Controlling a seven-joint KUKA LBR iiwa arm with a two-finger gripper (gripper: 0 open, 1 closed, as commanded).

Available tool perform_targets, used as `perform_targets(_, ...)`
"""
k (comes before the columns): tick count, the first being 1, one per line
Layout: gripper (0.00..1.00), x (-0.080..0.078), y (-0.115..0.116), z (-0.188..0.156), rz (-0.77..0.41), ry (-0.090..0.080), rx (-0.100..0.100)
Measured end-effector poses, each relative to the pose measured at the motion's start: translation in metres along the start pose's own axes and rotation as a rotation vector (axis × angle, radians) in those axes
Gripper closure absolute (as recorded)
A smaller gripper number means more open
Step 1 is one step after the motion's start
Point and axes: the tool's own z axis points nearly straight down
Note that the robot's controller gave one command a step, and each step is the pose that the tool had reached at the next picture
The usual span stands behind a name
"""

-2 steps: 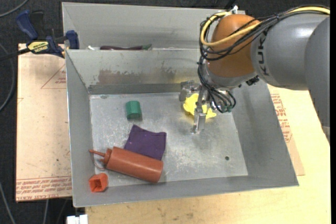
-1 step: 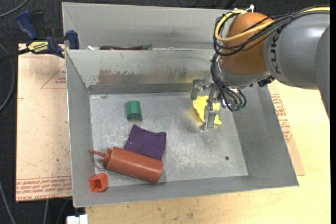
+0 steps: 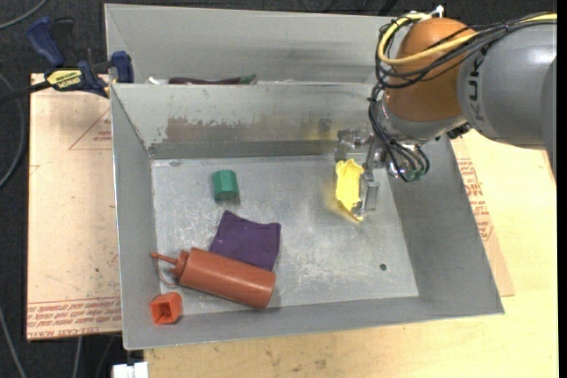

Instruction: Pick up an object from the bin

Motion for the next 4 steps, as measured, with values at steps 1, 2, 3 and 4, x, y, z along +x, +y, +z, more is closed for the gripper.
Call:
perform_targets(1, 0.0, -0.002, -0.013, 0.002, -0.148, 0.001, -0.005)
perform_targets(2, 1.0, 0.001, -0.026, 0.032, -0.15, -0.004, -0.001)
perform_targets(3, 1.0, 0.001, -0.026, 0.032, -0.149, -0.005, -0.001)
perform_targets(4, 1.0, 0.007, -0.042, 0.027, -0.15, -0.007, -0.001)
